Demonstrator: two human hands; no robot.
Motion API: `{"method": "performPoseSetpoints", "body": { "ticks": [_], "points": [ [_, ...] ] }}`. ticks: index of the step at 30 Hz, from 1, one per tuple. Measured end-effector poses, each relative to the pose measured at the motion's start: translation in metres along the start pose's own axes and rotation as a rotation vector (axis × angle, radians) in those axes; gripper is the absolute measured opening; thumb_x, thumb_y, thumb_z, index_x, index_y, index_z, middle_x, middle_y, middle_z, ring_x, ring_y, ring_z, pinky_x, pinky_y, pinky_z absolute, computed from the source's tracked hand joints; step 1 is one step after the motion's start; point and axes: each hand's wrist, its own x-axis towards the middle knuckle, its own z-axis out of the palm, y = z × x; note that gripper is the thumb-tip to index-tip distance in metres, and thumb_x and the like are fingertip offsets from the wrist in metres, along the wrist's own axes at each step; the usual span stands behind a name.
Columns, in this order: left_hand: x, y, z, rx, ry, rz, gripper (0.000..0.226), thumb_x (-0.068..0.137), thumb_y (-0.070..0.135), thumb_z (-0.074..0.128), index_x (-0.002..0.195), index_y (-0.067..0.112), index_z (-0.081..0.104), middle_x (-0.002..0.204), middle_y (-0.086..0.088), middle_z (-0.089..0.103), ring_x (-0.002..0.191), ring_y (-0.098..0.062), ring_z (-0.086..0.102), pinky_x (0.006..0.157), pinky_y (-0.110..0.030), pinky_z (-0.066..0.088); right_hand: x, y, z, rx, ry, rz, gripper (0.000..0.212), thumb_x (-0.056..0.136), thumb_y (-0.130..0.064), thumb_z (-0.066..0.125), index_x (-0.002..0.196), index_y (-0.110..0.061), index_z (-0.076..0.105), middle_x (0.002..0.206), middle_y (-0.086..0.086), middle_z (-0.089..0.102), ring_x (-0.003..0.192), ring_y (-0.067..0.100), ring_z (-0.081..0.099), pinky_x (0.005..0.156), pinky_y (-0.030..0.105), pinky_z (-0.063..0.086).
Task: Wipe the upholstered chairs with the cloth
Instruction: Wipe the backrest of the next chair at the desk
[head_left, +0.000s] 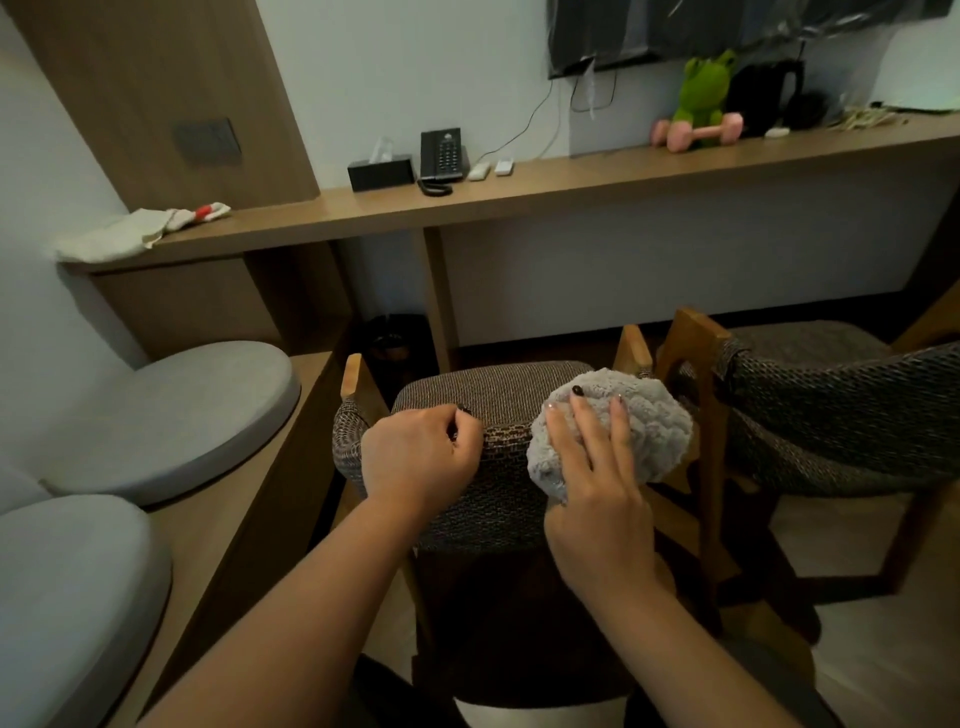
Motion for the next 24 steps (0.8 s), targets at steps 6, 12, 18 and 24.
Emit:
{"method": "performPoseSetpoints", "body": {
  "ticks": [6, 12, 18, 24],
  "points": [
    [0.035, 0.001, -0.001, 0.029, -0.038, -0.019, 0.05, 0.09, 0.041, 0.031, 0.052, 0.015, 0.051, 0.043, 0.006, 0.04, 0.04, -0.015, 0.038, 0.045, -0.026, 0.029, 0.034, -0.002, 0.01, 0.061, 0.046, 0.006, 0.076, 0.07, 0.012, 0.054, 0.142, -0.007, 0.039, 0.15, 0.012, 0.035, 0.144, 0.039, 0.009, 0.109, 0.045, 0.021],
    [0.059, -0.01, -0.004, 0.049, -0.043, -0.031, 0.047, 0.098, 0.031, 0.04, 0.052, 0.021, 0.046, 0.046, 0.005, 0.041, 0.044, -0.014, 0.039, 0.046, -0.026, 0.023, 0.06, -0.002, 0.017, 0.092, 0.005, -0.055, 0.073, 0.075, 0.009, 0.052, 0.144, -0.011, 0.036, 0.151, 0.01, 0.034, 0.145, 0.037, 0.007, 0.104, 0.053, 0.037],
    [0.06, -0.018, 0.021, 0.07, -0.077, -0.065, 0.043, 0.097, 0.03, 0.041, 0.06, 0.016, 0.057, 0.047, 0.003, 0.045, 0.043, -0.015, 0.04, 0.044, -0.025, 0.023, 0.064, 0.01, 0.037, 0.189, -0.051, -0.014, 0.074, 0.075, 0.011, 0.048, 0.144, -0.013, 0.036, 0.153, 0.006, 0.03, 0.146, 0.031, -0.001, 0.106, 0.052, 0.039],
    [0.072, -0.004, 0.04, 0.081, -0.098, -0.036, 0.046, 0.096, 0.036, 0.032, 0.062, 0.016, 0.053, 0.051, 0.0, 0.05, 0.047, -0.021, 0.049, 0.049, -0.033, 0.041, 0.083, 0.045, 0.022, 0.381, -0.12, 0.014, 0.071, 0.08, 0.011, 0.045, 0.143, -0.021, 0.038, 0.149, -0.013, 0.031, 0.145, 0.009, 0.004, 0.111, 0.023, 0.013]
  ]
}}
